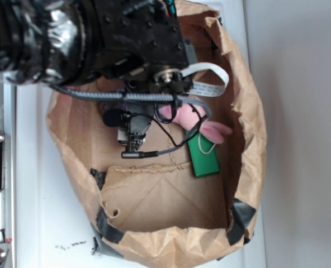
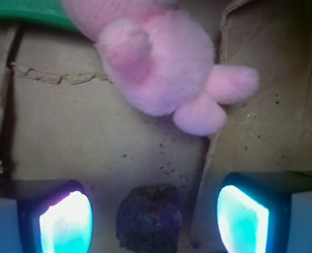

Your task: Grab the rock.

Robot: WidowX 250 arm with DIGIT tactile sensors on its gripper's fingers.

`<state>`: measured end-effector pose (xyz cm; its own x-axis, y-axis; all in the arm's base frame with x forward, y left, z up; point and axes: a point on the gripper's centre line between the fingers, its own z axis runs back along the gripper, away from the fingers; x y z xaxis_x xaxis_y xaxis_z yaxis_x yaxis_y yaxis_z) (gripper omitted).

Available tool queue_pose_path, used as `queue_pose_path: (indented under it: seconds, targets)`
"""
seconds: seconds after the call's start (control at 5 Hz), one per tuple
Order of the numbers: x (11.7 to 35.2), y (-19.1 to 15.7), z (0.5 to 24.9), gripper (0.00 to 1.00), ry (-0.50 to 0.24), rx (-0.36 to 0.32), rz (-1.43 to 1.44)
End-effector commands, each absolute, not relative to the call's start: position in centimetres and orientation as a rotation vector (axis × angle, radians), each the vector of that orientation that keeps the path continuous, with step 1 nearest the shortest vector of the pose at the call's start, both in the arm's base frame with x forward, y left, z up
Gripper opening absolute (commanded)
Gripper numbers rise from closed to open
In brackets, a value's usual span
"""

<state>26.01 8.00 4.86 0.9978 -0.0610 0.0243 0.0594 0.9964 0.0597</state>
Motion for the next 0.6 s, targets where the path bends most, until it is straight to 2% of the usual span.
queue_pose_path:
  seconds: [0.0, 0.2, 0.4]
  targets:
    - [25.0, 9.5, 4.1, 1.00, -0.046, 0.074, -0.078]
    - [24.8, 8.8, 4.1, 1.00, -0.022, 0.047, -0.089]
    - [24.4, 8.1, 3.5, 1.00, -0.019, 0.052, -0.106]
